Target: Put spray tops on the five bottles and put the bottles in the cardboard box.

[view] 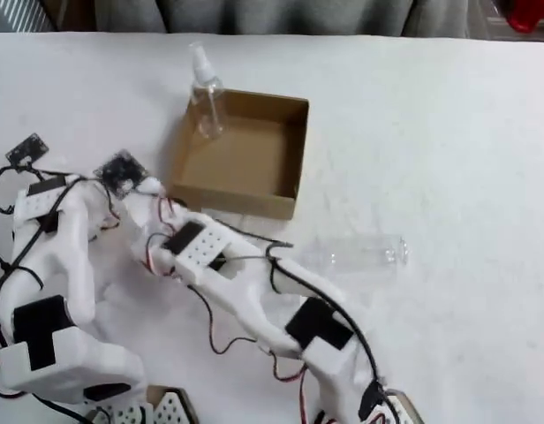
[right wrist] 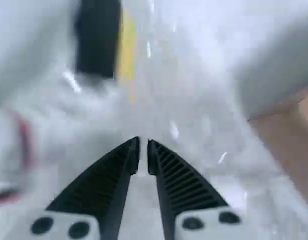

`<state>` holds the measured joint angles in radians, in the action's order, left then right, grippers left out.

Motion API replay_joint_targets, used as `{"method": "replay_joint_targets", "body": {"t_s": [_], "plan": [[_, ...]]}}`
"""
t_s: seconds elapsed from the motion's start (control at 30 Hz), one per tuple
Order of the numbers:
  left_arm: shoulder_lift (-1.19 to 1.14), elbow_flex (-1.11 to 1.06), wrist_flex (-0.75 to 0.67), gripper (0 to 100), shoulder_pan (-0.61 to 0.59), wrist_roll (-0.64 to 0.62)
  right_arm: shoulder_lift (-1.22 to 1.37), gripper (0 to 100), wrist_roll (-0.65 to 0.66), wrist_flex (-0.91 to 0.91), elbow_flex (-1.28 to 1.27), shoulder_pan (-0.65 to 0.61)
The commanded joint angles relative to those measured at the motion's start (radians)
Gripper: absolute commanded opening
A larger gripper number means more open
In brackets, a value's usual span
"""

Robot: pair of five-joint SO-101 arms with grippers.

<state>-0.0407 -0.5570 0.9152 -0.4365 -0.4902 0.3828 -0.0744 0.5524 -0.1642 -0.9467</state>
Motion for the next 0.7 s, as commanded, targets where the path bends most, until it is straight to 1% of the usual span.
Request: {"method": "replay_joint_targets", "body": {"t_s": [0.0,0.1,0.37,0.6,0.67], "plan": [[0.005,0.023,-0.025,7,0.013,-0.014,-0.056,1.5,-0.006,0.035,0.026,-0.027],[0.005,0.023,-0.025,7,0.013,-0.014,-0.058,1.5,-0.006,0.061,0.026,-0.056],[0.005,0.023,-0.025,7,0.005,-0.014,-0.084,1.5,-0.006,0.074,0.026,-0.051],[0.005,0.023,-0.023,7,-0.021,-0.012,-0.211,1.5,-0.006,0.176,0.023,-0.018],[0.007,0.023,-0.023,7,-0.024,-0.011,-0.245,1.5,-0.003,0.170,-0.003,0.001]]}}
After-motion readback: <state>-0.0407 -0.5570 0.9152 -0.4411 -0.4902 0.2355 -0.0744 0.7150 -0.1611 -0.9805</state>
